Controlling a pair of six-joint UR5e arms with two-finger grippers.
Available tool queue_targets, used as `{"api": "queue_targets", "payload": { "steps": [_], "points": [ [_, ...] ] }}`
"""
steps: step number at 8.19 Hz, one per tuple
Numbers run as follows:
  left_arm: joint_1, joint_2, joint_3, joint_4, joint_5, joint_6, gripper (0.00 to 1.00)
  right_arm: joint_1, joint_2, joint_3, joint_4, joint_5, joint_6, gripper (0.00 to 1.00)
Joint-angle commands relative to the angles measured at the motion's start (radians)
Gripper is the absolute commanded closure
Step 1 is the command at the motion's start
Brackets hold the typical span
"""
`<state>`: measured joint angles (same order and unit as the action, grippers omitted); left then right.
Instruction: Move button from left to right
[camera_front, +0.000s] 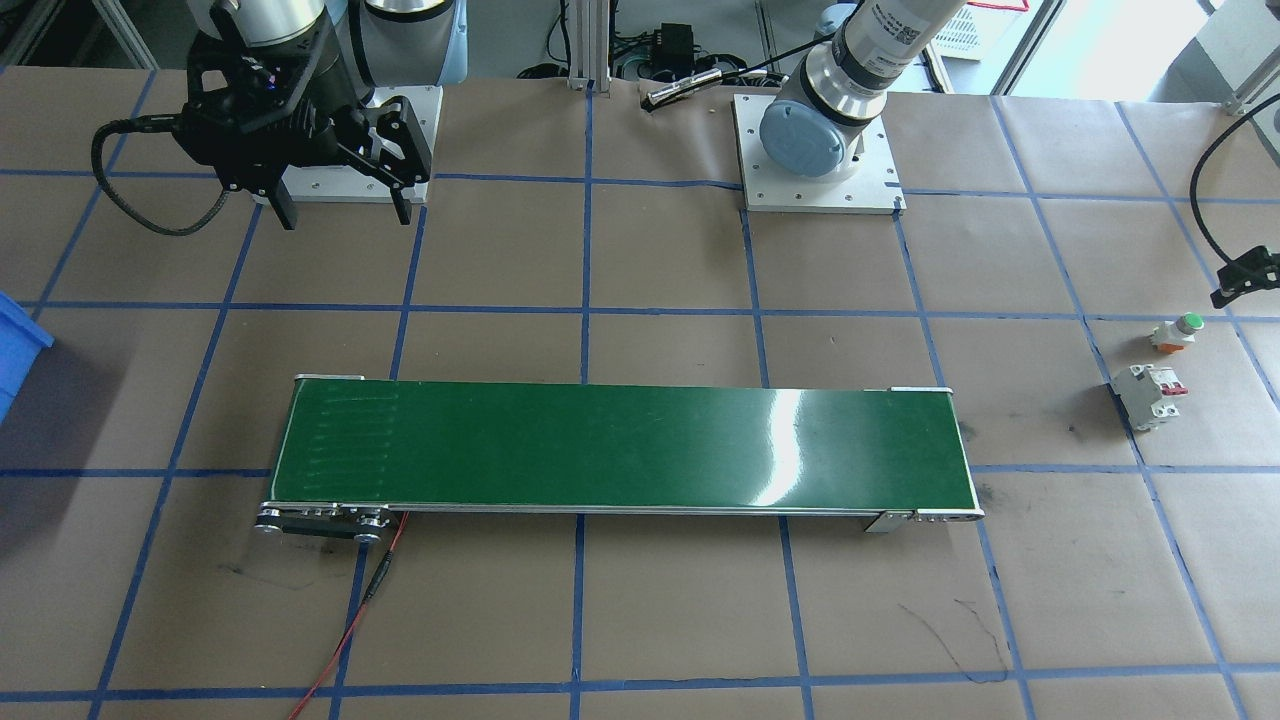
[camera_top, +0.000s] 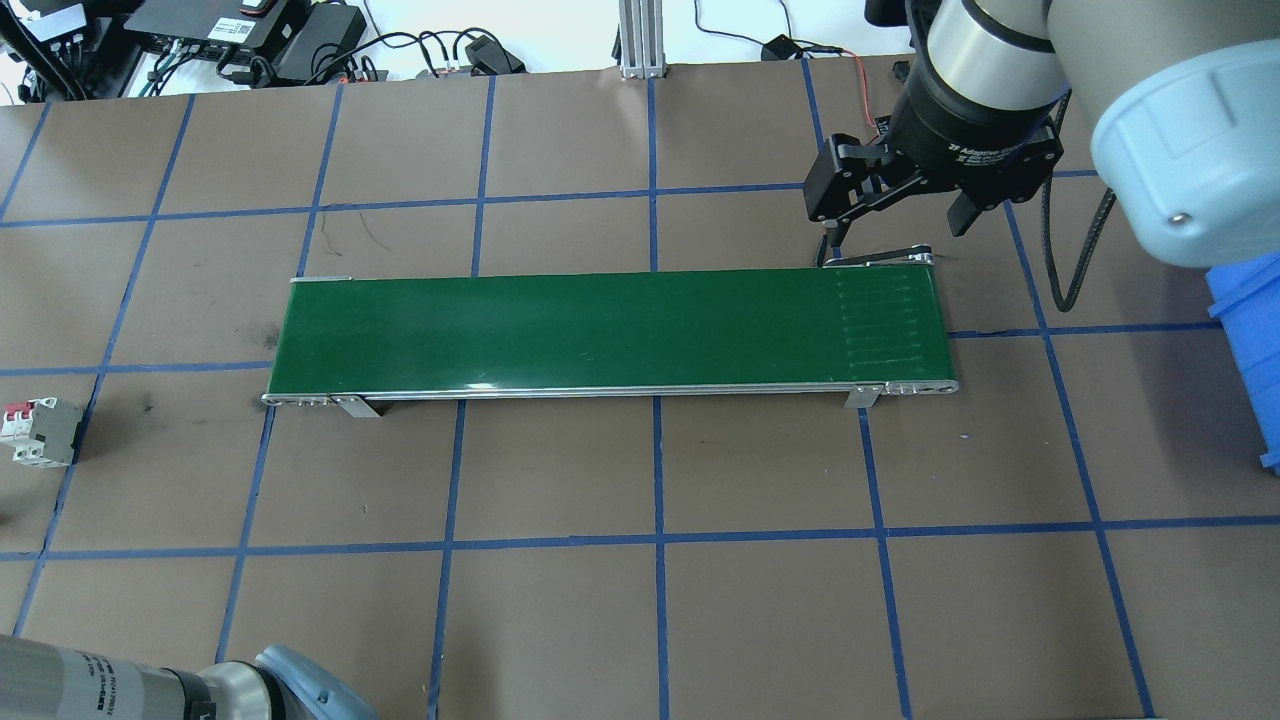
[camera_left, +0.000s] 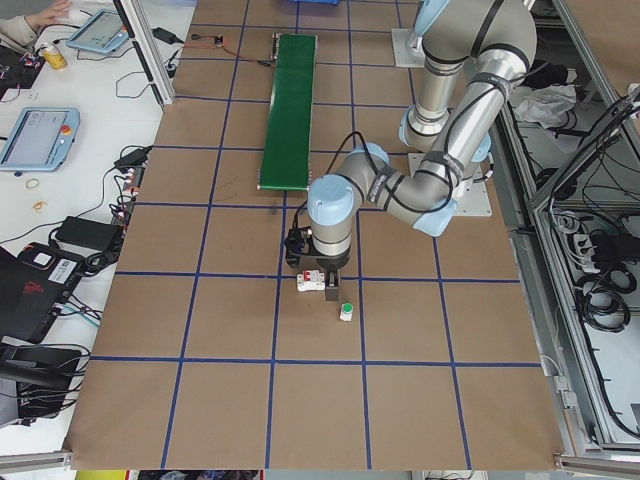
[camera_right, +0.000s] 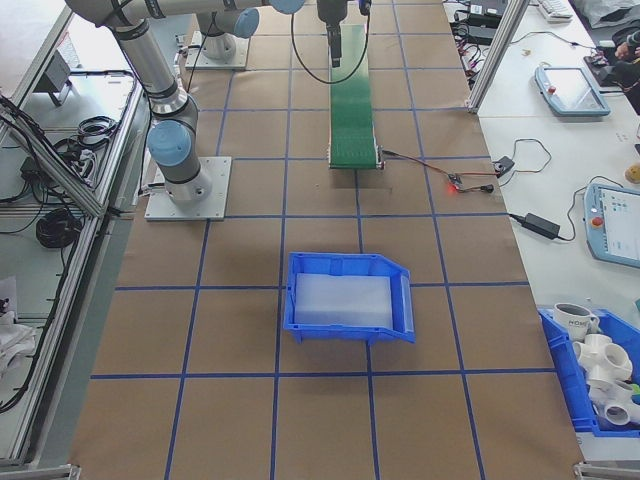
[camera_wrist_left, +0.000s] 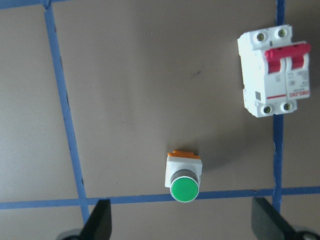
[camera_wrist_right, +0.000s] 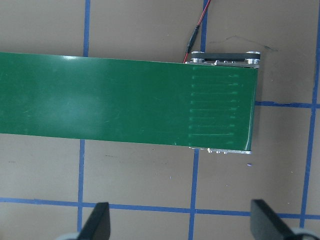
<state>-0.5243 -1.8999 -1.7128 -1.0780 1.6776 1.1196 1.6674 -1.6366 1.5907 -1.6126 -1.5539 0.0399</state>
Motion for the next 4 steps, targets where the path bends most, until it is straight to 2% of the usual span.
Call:
{"api": "queue_targets", "payload": {
  "steps": [1, 4],
  "points": [
    [0.012, -0.071, -0.028, 0.056, 0.005, 0.022, 0.0, 0.0, 0.0, 0.0, 0.002, 0.001, 0.0, 0.0],
    [0.01, -0.122, -0.028, 0.079, 0.007, 0.026, 0.0, 0.0, 0.0, 0.0, 0.002, 0.002, 0.001, 0.0]
  ]
}}
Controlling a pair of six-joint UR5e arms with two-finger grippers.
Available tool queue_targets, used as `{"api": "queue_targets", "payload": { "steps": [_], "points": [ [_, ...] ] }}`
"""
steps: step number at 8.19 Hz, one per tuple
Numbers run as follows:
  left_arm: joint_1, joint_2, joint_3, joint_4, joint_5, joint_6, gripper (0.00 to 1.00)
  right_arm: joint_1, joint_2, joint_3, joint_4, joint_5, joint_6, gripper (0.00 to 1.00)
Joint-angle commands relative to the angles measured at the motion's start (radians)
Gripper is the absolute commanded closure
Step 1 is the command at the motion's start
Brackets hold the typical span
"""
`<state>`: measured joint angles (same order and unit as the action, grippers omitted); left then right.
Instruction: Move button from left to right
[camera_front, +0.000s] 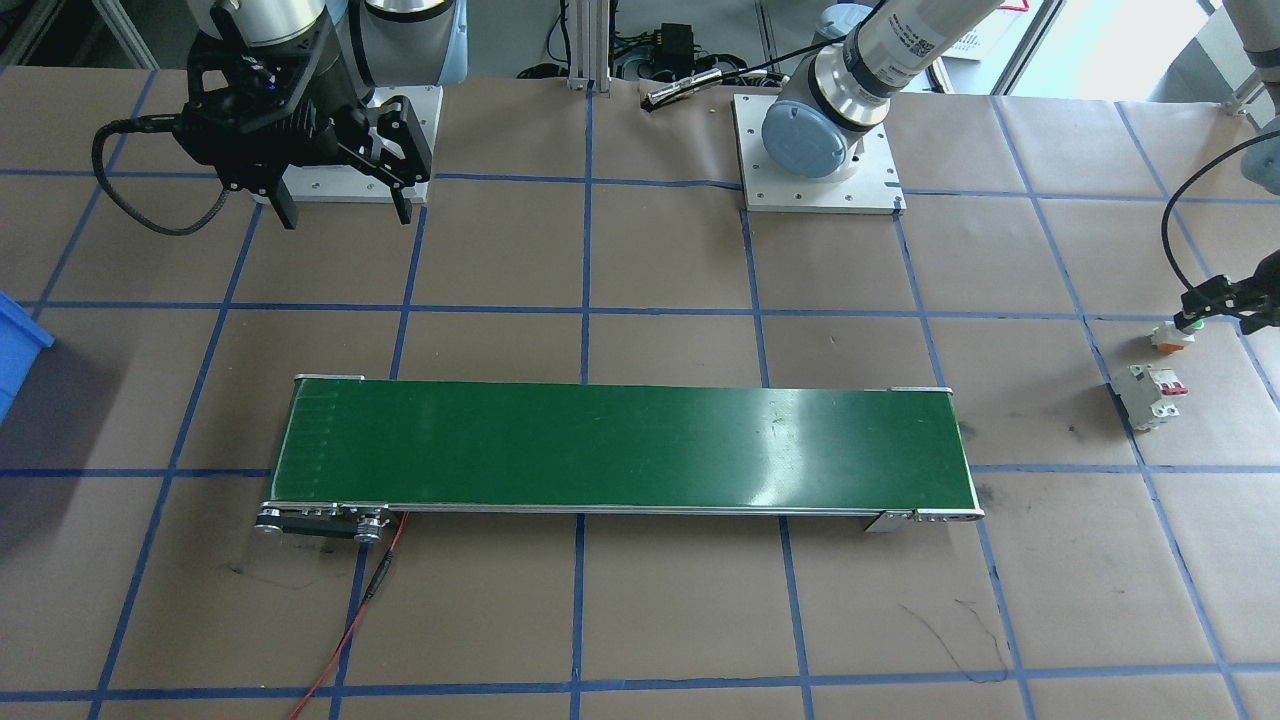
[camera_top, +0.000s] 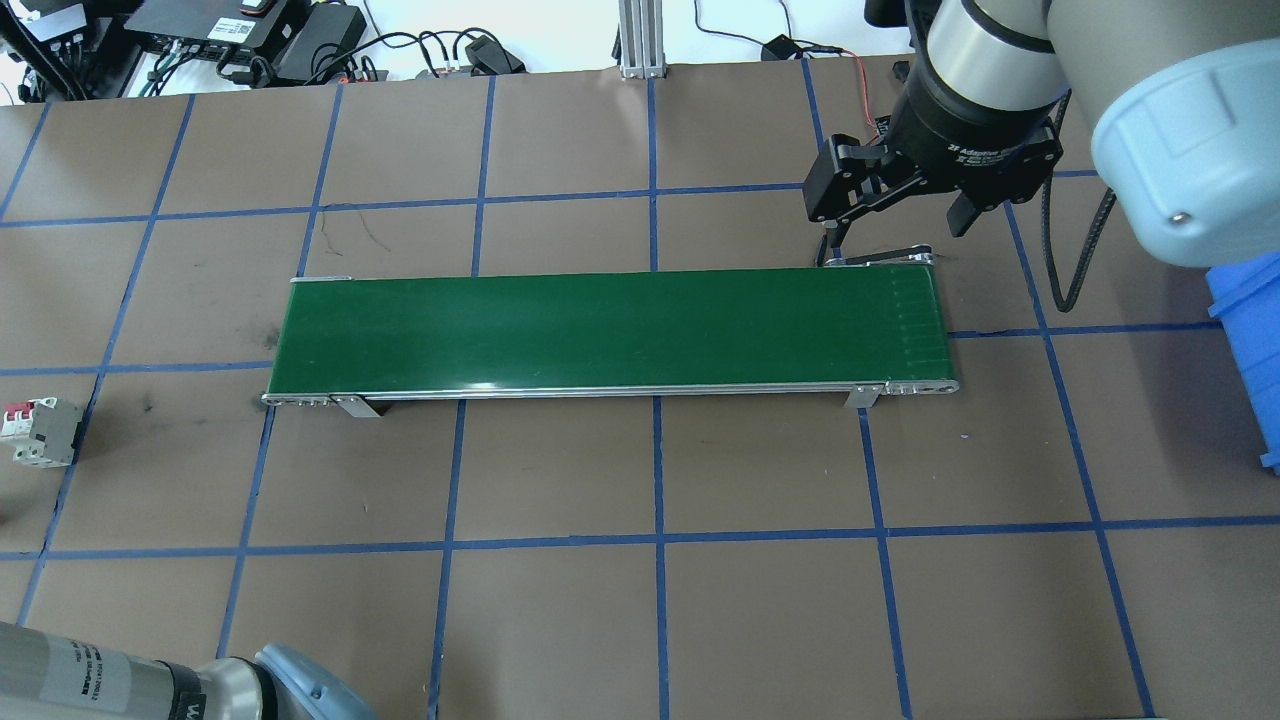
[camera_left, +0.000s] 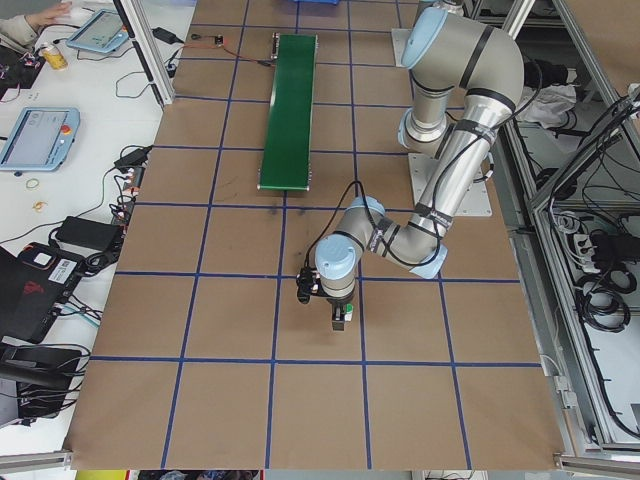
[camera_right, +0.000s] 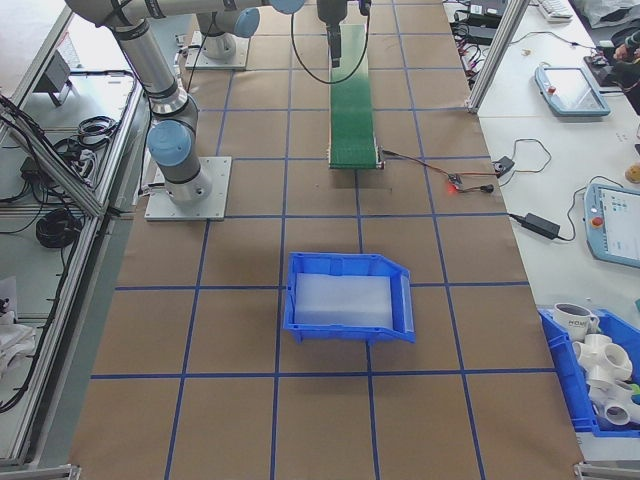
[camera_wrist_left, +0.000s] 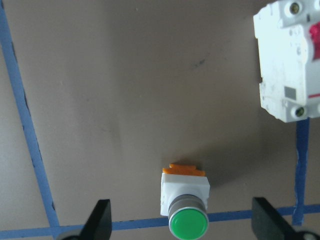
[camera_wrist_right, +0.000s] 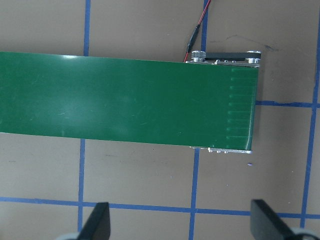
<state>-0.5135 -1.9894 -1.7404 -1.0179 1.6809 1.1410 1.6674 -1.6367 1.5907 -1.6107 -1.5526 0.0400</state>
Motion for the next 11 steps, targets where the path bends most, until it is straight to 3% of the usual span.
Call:
{"api": "queue_targets", "payload": {
  "steps": [1, 6, 8, 10, 11],
  "points": [
    [0.0, -0.032, -0.004, 0.018, 0.003, 0.029, 0.0, 0.0, 0.0, 0.0, 0.0, 0.0, 0.0, 0.0],
    [0.001, -0.046, -0.031, 0.019, 0.006, 0.065, 0.03, 0.0, 0.0, 0.0, -0.002, 0.003, 0.0, 0.0],
    [0.001, -0.049, -0.033, 0.019, 0.008, 0.063, 0.33, 0.0, 0.0, 0.0, -0.001, 0.002, 0.0, 0.0],
    [0.001, -0.051, -0.033, 0.007, 0.009, 0.066, 0.39, 0.0, 0.0, 0.0, -0.002, 0.003, 0.0, 0.0],
    [0.001, -0.051, -0.033, 0.005, 0.01, 0.063, 0.56, 0.0, 0.001, 0.0, -0.002, 0.003, 0.0, 0.0]
  ]
}}
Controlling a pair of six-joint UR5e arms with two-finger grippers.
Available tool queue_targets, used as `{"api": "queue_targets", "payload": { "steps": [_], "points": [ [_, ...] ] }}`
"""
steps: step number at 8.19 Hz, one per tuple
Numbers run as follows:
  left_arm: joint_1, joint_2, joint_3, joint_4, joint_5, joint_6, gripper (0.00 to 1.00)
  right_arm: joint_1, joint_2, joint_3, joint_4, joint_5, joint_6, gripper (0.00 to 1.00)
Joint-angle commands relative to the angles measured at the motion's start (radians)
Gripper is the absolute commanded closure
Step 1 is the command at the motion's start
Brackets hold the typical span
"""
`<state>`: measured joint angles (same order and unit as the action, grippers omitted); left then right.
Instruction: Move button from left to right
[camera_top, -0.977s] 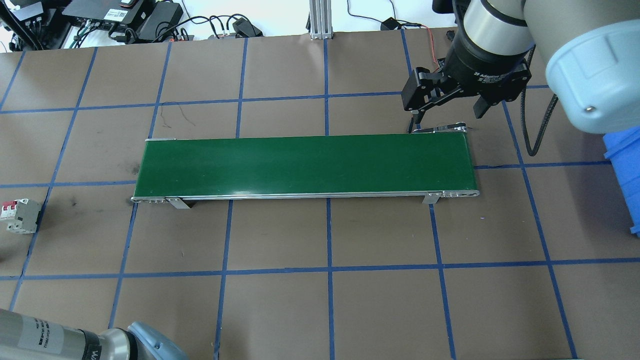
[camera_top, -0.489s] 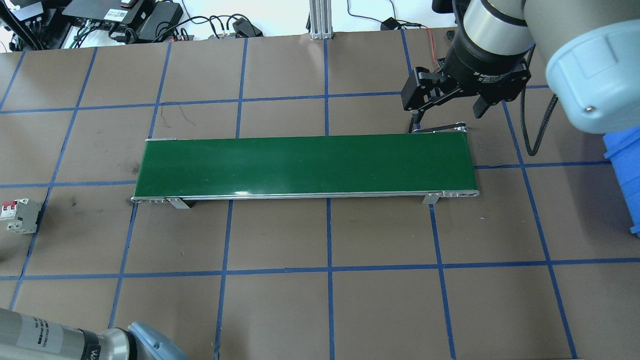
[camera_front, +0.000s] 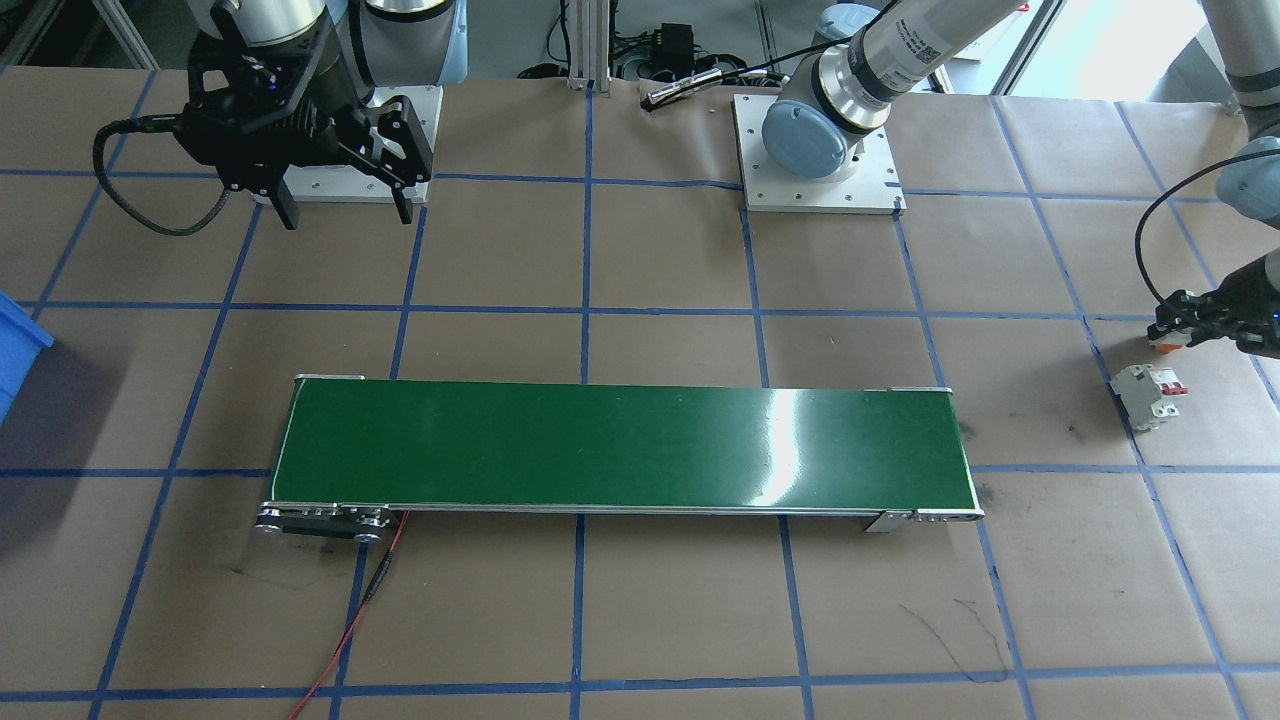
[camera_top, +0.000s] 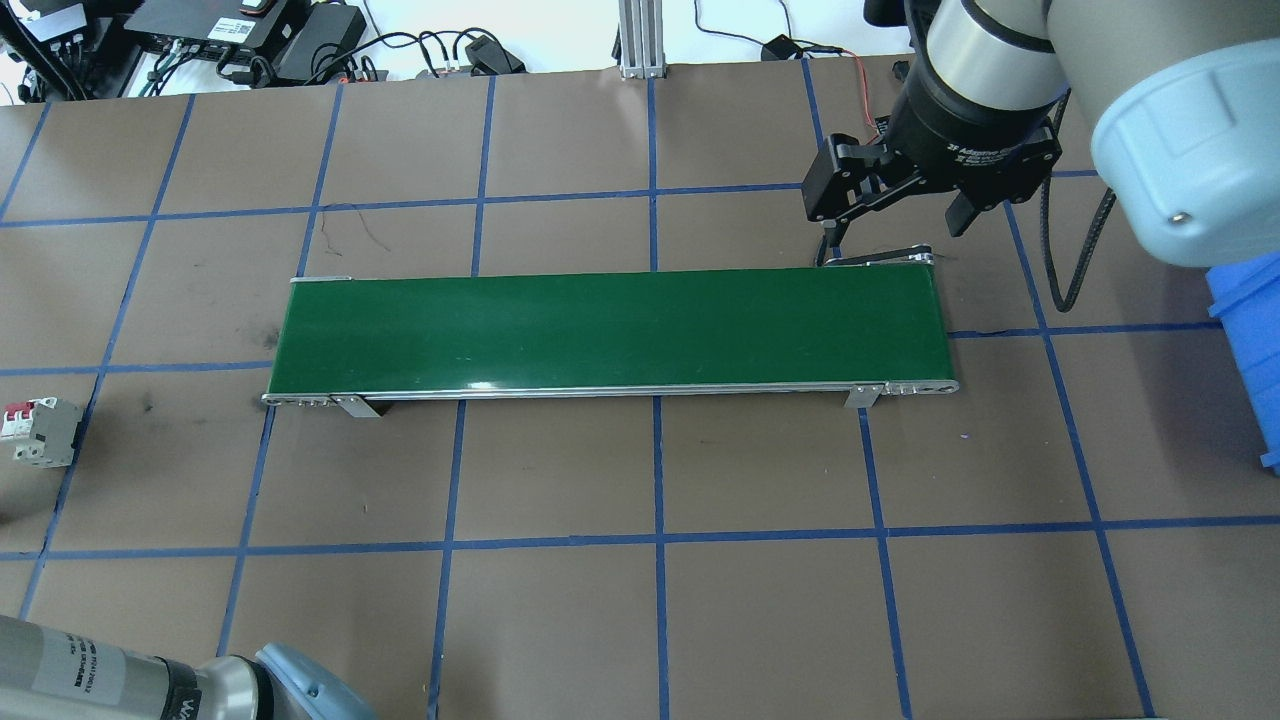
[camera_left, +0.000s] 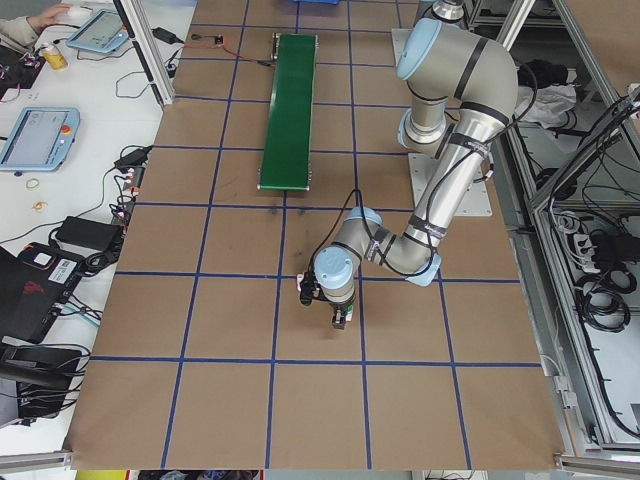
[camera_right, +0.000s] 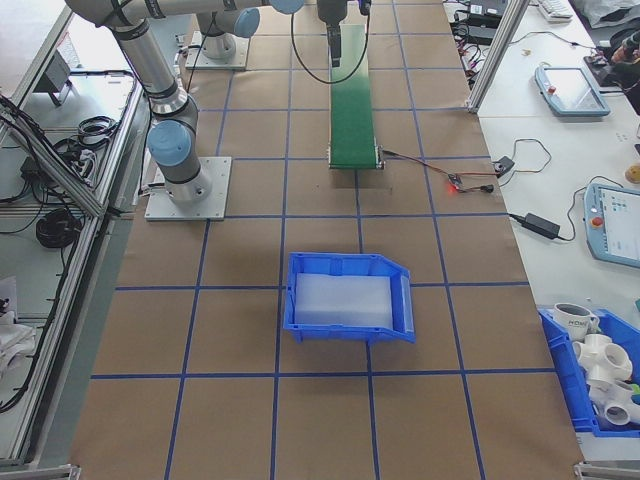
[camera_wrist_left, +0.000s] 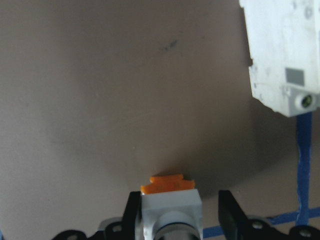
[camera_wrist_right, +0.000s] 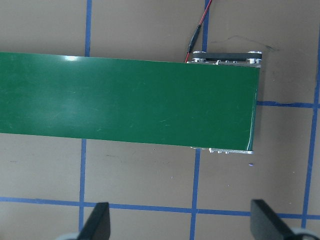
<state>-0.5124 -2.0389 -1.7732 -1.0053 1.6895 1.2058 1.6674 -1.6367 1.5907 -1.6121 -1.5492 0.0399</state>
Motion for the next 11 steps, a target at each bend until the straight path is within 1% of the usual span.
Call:
{"api": "queue_targets", "payload": {
  "steps": [1, 3, 4, 5, 6, 7, 8, 9, 11],
  "points": [
    [0.0, -0.003, 0.001, -0.009, 0.001, 0.0, 0.72, 0.0, 0.001, 0.0, 0.0, 0.001, 0.0, 0.0],
    [-0.005, 0.009, 0.011, -0.012, 0.053, -0.029, 0.88, 0.0, 0.001, 0.0, 0.0, 0.0, 0.0, 0.0],
    [-0.021, 0.04, 0.012, -0.056, 0.055, -0.087, 0.95, 0.0, 0.001, 0.0, 0.0, 0.001, 0.0, 0.0],
    [-0.047, 0.092, 0.027, -0.105, 0.064, -0.18, 0.99, 0.0, 0.001, 0.0, 0.0, 0.001, 0.0, 0.0],
    [-0.096, 0.159, 0.069, -0.183, 0.114, -0.286, 1.0, 0.0, 0.001, 0.0, 0.0, 0.003, 0.0, 0.0],
    [-0.174, 0.187, 0.143, -0.288, 0.174, -0.434, 1.0, 0.0, 0.001, 0.0, 0.0, 0.003, 0.0, 0.0],
    [-0.264, 0.198, 0.217, -0.382, 0.165, -0.682, 1.0, 0.0, 0.001, 0.0, 0.0, 0.003, 0.002, 0.0],
    [-0.341, 0.218, 0.248, -0.457, 0.118, -0.909, 1.0, 0.0, 0.001, 0.0, 0.0, 0.001, 0.0, 0.0],
    [-0.481, 0.262, 0.25, -0.483, 0.008, -1.294, 1.0, 0.0, 0.001, 0.0, 0.0, 0.001, 0.002, 0.0]
  ]
}}
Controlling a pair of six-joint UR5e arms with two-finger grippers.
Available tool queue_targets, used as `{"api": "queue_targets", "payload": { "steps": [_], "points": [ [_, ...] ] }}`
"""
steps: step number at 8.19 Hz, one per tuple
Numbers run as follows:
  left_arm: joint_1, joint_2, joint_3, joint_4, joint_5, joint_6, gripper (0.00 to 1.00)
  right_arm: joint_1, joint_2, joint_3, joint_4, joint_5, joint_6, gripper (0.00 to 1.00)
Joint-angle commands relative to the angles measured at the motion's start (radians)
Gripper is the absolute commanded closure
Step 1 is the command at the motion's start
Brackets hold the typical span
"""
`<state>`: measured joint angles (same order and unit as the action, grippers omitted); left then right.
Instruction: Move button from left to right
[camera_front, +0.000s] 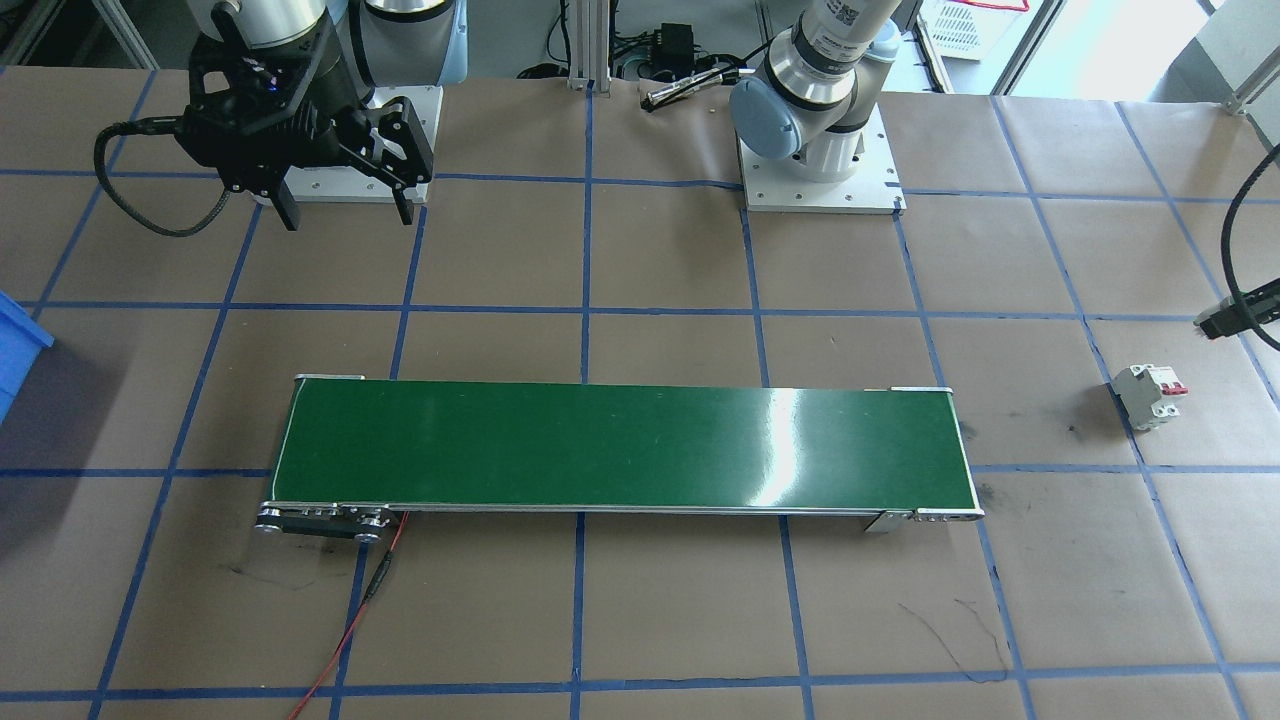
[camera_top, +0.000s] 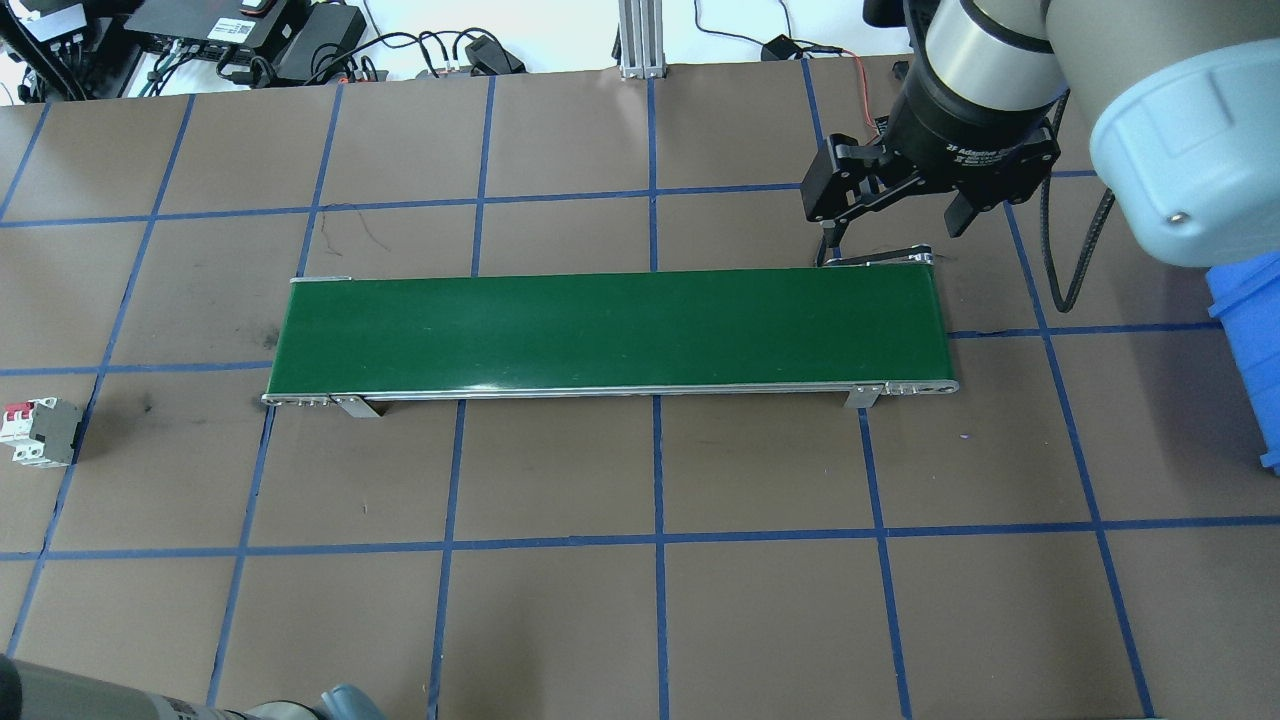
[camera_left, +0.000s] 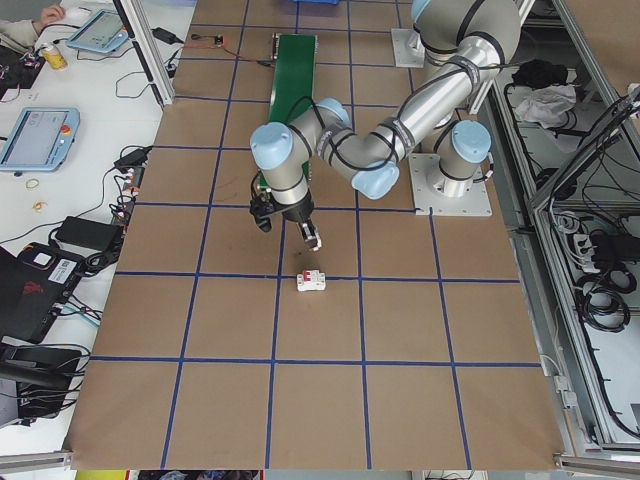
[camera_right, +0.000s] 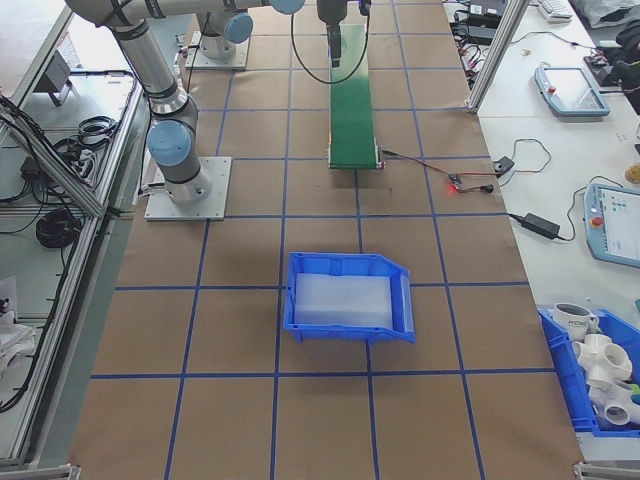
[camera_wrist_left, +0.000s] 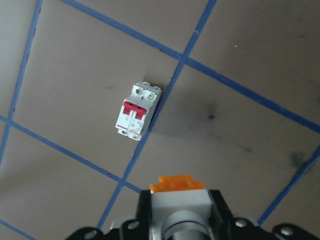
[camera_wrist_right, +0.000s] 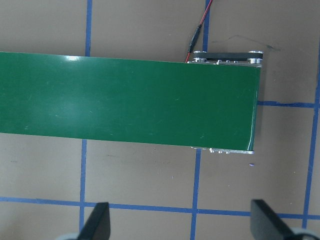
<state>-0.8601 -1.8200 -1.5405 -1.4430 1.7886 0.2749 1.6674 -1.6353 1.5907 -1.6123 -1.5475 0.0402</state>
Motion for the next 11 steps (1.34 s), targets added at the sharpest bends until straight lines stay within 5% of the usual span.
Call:
{"api": "queue_targets", "payload": {
  "steps": [1, 3, 5, 8, 11],
  "points": [
    [-0.207, 0.077, 0.014, -0.045, -0.127, -0.554, 1.0, 0.0, 0.0, 0.0, 0.0, 0.0, 0.0, 0.0],
    [-0.356, 0.097, 0.01, -0.08, -0.205, -0.867, 1.0, 0.0, 0.002, 0.0, 0.0, 0.001, 0.0, 0.0],
    [-0.407, 0.087, -0.021, -0.074, -0.357, -1.094, 1.0, 0.0, 0.009, 0.0, -0.001, -0.014, -0.002, 0.0],
    [-0.407, 0.026, -0.121, 0.117, -0.359, -1.388, 1.0, 0.0, 0.053, 0.0, -0.017, 0.006, 0.004, 0.0],
    [-0.408, -0.022, -0.136, 0.191, -0.36, -1.485, 1.0, -0.014, 0.138, 0.0, 0.003, -0.104, 0.003, 0.0]
  ]
}}
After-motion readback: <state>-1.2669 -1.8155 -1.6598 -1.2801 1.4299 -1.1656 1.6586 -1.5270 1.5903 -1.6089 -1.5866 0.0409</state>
